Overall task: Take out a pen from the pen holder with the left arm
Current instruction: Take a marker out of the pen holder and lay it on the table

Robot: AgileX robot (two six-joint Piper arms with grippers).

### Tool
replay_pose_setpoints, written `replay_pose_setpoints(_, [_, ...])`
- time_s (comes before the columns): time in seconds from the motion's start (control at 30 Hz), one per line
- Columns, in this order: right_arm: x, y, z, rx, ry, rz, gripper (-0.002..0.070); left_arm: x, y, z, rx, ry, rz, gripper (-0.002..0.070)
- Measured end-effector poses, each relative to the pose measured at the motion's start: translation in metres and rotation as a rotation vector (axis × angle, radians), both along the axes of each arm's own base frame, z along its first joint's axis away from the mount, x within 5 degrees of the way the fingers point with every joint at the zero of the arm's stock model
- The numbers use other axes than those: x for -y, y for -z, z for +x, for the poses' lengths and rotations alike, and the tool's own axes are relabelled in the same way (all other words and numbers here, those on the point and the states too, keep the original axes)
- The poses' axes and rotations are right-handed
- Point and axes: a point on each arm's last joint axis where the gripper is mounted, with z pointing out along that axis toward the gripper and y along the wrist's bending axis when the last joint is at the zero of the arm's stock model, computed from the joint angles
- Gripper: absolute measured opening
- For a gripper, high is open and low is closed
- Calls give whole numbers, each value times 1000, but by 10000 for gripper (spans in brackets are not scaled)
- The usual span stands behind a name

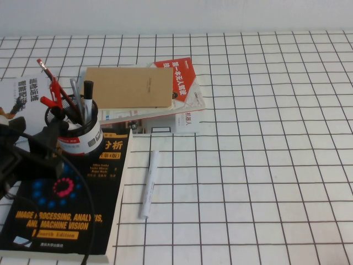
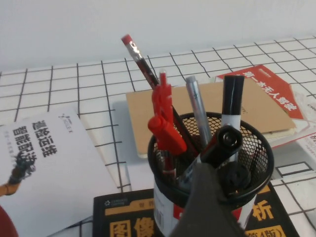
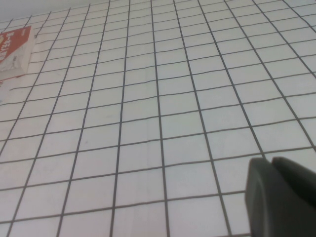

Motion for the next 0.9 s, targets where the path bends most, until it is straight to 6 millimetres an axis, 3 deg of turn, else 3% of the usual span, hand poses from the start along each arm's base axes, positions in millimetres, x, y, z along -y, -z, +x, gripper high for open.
replay_pose_setpoints(0.17, [0,0,0,0,0,0,-16,7,7,7,33,53,-45,444])
replay_pose_setpoints(0.53, [0,0,0,0,0,0,-16,13,41,27,-3,61,-126,447])
replay_pose_setpoints(0.9, [0,0,0,0,0,0,-17,13,57,40,-14,21,-183,278])
